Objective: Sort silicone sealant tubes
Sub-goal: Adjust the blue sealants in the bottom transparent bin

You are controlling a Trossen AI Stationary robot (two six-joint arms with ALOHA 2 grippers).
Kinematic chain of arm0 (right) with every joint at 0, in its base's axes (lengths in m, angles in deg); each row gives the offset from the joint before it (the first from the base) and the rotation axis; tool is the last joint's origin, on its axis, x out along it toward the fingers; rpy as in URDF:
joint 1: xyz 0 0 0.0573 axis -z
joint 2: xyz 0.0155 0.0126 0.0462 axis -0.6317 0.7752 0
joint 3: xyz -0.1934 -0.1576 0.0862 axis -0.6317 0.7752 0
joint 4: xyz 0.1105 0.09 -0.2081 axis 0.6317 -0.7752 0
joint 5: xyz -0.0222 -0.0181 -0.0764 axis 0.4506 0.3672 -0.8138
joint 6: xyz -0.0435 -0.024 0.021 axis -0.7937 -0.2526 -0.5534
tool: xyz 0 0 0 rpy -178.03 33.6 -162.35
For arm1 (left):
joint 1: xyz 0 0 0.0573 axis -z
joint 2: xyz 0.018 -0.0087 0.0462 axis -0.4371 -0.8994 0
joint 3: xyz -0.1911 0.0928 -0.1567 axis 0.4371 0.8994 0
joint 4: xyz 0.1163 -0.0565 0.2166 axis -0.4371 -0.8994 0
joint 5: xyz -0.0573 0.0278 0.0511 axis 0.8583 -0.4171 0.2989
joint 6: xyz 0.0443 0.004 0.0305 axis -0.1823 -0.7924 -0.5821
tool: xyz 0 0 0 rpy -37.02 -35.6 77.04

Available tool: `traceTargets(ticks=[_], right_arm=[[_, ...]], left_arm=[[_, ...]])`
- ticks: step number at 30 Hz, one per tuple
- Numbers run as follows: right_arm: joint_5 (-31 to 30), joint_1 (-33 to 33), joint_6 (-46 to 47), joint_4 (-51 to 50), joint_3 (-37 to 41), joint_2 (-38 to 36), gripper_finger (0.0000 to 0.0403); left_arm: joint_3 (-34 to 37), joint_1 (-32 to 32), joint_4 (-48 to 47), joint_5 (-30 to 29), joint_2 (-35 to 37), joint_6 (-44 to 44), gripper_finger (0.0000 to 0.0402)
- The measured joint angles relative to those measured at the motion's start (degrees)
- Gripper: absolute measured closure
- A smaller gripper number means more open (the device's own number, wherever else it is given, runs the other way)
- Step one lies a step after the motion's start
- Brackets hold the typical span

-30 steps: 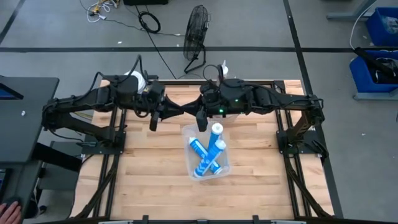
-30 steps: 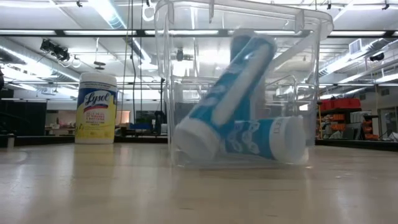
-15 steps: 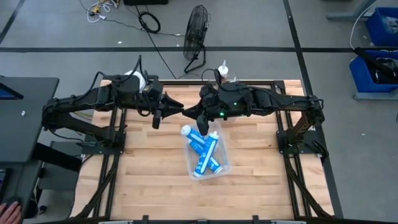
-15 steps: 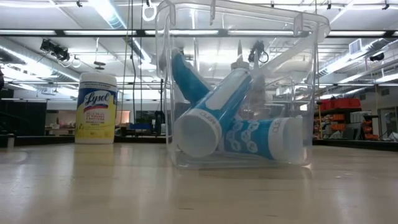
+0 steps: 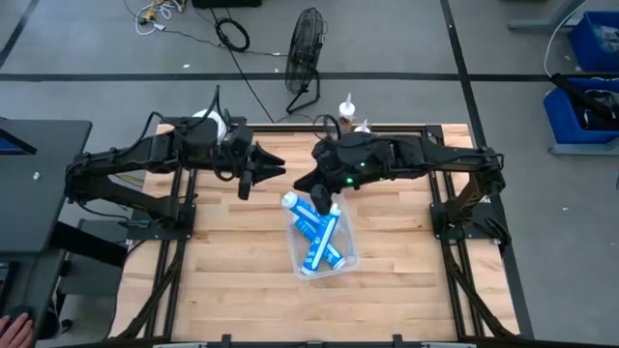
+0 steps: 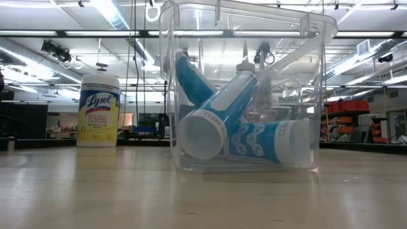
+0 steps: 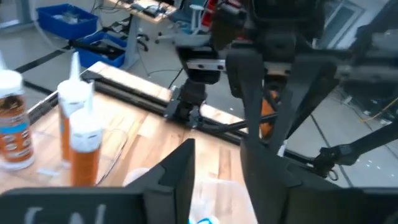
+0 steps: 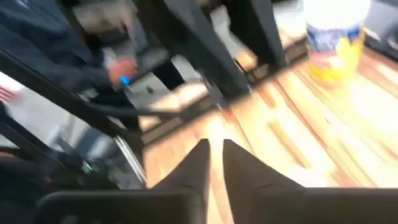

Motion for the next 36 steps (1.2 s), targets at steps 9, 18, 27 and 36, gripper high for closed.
traceTargets(ticks=[9, 18, 27, 36], right_arm=[[0.1, -0.2, 0.1, -13.1, 0.1, 1.0, 0.0174], [-7.6, -0.1, -9.3, -12.4, 2.4, 5.3, 0.0054], [-9.1, -1.0, -12.8, -4.8, 13.3, 7.5, 0.0067], [-12.3, -2.5, -13.4, 9.1, 25.3, 7.3, 0.0077]], left_arm=[[0.0, -3.9, -6.7, -4.5, 6.6, -0.2, 0.0147], [0.0, -5.8, -8.5, -7.6, 11.3, -0.2, 0.0061], [0.0, -5.8, -9.4, -7.6, 12.2, -0.2, 0.0059], [0.0, -5.8, -9.8, -7.7, 12.2, -0.2, 0.0059]])
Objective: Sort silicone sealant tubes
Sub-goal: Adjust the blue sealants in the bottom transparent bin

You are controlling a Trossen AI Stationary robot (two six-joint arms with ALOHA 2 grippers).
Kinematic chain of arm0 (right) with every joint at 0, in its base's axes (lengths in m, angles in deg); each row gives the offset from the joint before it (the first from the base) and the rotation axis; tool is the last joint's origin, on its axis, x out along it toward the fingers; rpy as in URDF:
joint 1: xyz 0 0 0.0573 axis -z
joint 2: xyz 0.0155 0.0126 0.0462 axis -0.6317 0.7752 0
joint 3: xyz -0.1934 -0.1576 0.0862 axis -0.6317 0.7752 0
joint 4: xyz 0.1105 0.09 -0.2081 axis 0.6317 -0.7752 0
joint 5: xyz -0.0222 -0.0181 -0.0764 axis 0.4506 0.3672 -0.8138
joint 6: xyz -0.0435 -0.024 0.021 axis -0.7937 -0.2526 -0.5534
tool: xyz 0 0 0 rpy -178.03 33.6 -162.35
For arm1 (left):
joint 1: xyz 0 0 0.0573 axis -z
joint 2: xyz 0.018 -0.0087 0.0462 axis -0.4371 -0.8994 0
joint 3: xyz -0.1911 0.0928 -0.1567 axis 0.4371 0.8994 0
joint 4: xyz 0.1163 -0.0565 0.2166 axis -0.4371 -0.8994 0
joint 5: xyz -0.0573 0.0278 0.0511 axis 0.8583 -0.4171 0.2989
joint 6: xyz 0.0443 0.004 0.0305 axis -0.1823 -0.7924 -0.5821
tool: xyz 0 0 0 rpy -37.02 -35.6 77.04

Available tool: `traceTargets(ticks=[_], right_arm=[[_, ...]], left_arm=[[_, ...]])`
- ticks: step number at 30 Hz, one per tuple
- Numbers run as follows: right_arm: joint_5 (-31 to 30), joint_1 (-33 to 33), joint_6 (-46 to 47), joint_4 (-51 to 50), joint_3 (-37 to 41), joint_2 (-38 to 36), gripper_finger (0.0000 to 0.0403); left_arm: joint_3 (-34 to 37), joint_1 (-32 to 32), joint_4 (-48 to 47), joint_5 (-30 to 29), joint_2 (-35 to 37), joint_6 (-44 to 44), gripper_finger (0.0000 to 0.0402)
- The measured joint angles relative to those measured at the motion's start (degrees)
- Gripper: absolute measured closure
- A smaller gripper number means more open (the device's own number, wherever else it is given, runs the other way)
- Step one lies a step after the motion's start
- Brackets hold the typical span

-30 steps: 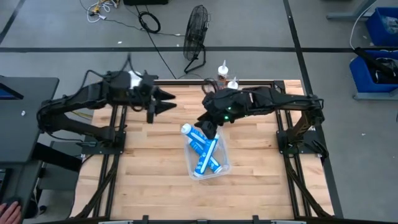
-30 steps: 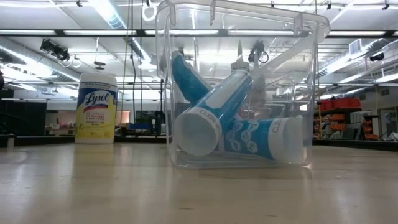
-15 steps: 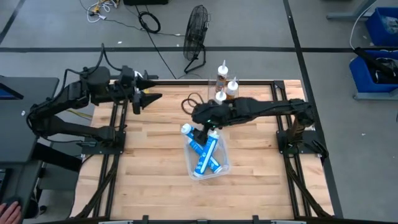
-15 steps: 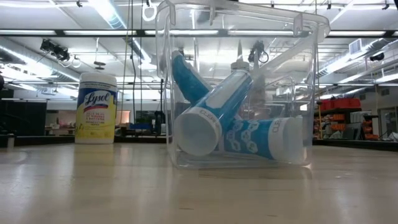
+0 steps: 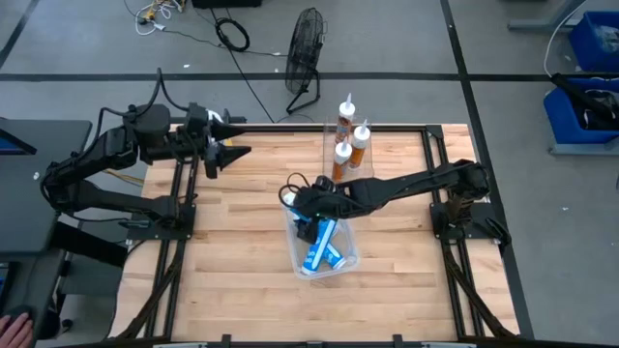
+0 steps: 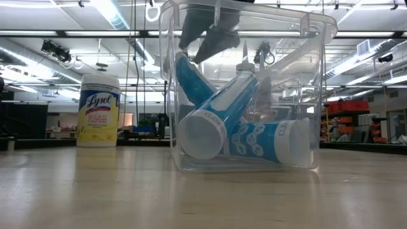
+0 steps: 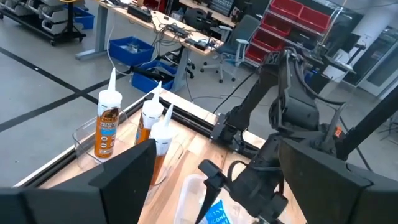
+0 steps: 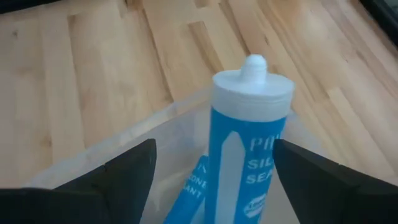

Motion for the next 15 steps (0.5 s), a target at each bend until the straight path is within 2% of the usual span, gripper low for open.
traceTargets(ticks=[6, 15], right_arm=[[-4.8, 0.2, -0.9, 6.7, 3.6, 0.2, 0.0074], [-5.8, 1.2, -0.4, 16.0, 8.4, 0.3, 0.0091]], left_arm=[[0.0, 0.0, -2.3, 0.0, 0.0, 0.0, 0.006], [0.0, 0.0, -2.5, 0.0, 0.0, 1.3, 0.006]])
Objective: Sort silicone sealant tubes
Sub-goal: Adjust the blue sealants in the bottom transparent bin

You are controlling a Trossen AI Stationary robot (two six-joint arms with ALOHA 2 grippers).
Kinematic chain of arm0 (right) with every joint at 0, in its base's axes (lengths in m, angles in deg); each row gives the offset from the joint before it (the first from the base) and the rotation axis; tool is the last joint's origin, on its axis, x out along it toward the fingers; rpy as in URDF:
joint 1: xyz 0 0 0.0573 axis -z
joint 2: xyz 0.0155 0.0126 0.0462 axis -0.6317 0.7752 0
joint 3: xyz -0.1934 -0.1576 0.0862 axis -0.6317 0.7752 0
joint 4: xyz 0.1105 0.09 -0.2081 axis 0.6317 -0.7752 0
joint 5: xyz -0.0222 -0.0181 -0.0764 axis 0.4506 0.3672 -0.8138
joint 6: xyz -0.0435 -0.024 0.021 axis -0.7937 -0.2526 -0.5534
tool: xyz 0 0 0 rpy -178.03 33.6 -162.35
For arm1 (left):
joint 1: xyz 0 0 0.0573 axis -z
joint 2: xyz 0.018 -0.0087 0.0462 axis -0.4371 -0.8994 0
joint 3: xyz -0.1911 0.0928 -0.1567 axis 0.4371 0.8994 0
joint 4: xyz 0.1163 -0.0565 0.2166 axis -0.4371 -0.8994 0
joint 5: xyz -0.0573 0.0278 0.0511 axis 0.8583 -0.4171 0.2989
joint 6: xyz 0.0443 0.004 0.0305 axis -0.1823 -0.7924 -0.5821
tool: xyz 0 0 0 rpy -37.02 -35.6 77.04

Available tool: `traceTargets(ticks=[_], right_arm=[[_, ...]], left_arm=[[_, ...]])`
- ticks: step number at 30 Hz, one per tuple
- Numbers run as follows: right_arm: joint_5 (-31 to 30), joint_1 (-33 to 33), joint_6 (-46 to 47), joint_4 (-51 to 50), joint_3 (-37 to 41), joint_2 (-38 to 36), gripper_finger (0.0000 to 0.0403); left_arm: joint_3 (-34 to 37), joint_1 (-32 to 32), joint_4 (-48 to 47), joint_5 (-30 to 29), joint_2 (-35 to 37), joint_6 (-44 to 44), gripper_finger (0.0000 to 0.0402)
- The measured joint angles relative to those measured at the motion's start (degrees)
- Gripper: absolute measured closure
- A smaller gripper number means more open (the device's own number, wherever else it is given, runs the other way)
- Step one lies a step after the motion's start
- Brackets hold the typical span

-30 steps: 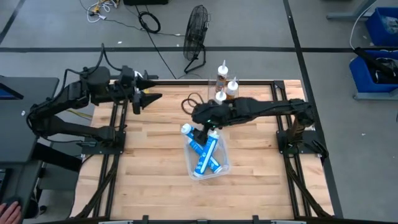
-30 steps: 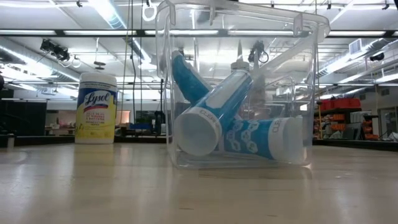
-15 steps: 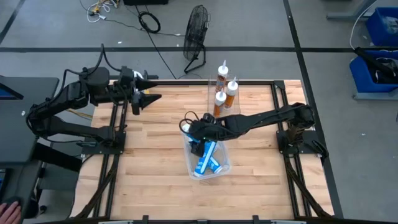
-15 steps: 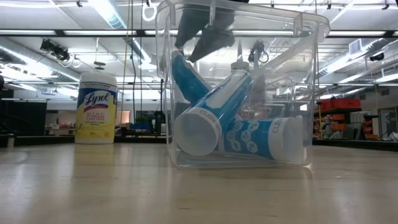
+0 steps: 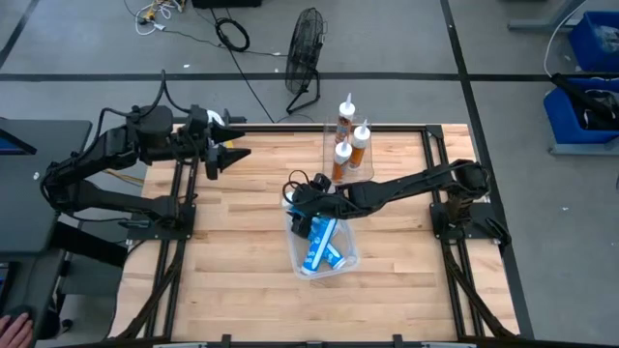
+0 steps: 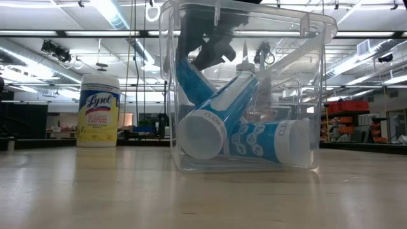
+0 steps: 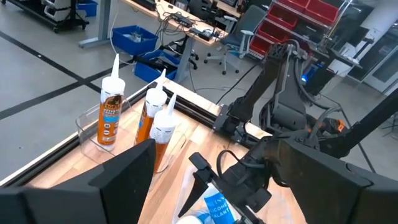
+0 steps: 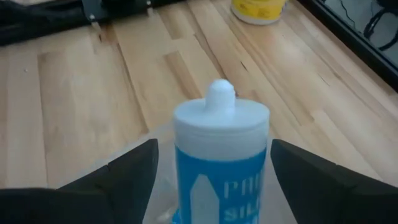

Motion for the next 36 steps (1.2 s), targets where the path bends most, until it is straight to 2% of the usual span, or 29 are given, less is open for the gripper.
traceTargets(ticks=[7, 14, 23, 30, 36], right_arm=[[0.1, 0.9, 0.8, 3.1, 1.1, 0.0, 0.0131], [-1.5, 1.4, 1.1, 3.5, 1.1, 0.1, 0.021], [-6.6, 1.0, 3.7, 3.7, 1.1, 0.1, 0.021], [-14.6, -1.0, 5.6, 2.9, 1.2, -0.5, 0.021], [-21.8, -3.1, 10.9, -0.3, 1.2, -0.7, 0.021]], left_arm=[[0.0, 0.0, 0.0, -0.4, 0.0, 0.3, 0.006], [0.0, 0.0, 0.0, -0.6, 0.0, 0.6, 0.006], [0.0, 0.0, 0.0, -0.9, 0.0, 0.7, 0.006], [0.0, 0.0, 0.0, -0.9, 0.0, 0.7, 0.006], [0.0, 0.0, 0.1, -0.9, 0.0, 0.7, 0.006]])
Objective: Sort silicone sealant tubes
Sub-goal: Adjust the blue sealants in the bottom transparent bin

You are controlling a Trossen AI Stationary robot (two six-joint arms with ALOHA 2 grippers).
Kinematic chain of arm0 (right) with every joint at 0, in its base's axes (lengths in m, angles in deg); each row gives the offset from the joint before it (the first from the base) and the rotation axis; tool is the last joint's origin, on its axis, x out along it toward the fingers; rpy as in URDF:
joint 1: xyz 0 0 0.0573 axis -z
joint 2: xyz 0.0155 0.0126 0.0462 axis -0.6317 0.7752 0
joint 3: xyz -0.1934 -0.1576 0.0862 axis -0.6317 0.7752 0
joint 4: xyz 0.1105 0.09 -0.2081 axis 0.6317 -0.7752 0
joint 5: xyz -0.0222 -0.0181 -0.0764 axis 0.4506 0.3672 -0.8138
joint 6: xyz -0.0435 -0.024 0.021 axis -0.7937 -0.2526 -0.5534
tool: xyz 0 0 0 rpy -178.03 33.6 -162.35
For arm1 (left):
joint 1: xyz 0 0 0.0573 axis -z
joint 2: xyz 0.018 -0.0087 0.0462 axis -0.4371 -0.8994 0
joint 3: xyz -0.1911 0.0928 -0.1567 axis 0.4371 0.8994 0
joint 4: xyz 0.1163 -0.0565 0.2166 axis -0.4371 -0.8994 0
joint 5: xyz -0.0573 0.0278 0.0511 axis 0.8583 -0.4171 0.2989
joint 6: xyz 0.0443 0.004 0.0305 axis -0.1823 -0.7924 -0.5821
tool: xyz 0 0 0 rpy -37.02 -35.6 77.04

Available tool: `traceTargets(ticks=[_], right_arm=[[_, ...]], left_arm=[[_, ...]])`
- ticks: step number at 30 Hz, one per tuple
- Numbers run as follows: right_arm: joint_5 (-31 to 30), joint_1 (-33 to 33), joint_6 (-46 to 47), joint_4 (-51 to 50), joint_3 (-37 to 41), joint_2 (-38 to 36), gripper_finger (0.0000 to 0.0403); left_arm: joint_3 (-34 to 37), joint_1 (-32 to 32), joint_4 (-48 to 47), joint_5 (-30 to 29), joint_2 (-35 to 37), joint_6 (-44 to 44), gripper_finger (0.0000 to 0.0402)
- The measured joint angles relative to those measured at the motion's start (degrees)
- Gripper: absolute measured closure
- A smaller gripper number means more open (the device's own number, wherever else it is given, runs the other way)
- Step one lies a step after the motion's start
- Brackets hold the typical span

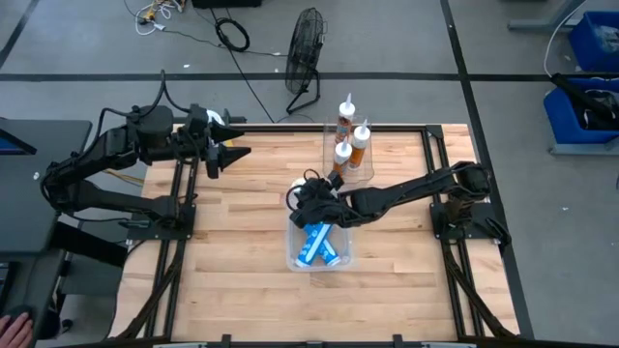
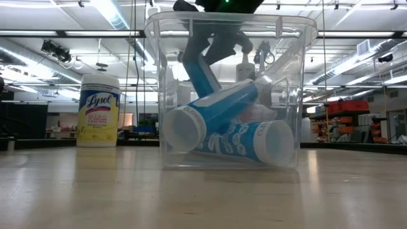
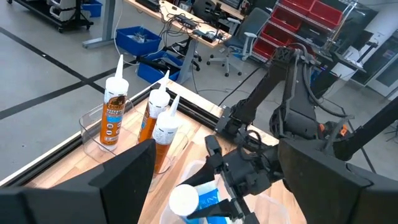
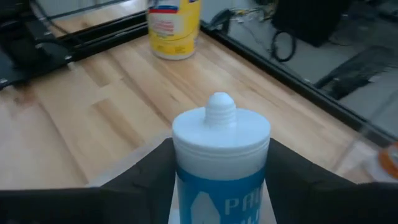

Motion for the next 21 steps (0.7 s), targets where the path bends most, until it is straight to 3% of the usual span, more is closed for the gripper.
traceTargets(ticks=[11, 21], right_arm=[[-10.7, -3.6, 4.4, -1.5, 0.0, -1.1, 0.021], [-16.9, -6.6, 22.5, -18.1, 0.0, -2.2, 0.0211]], left_arm=[[0.0, 0.0, -0.1, -0.6, 0.0, 0.1, 0.006], [0.0, 0.0, -0.1, -0.6, 0.0, 0.1, 0.006]])
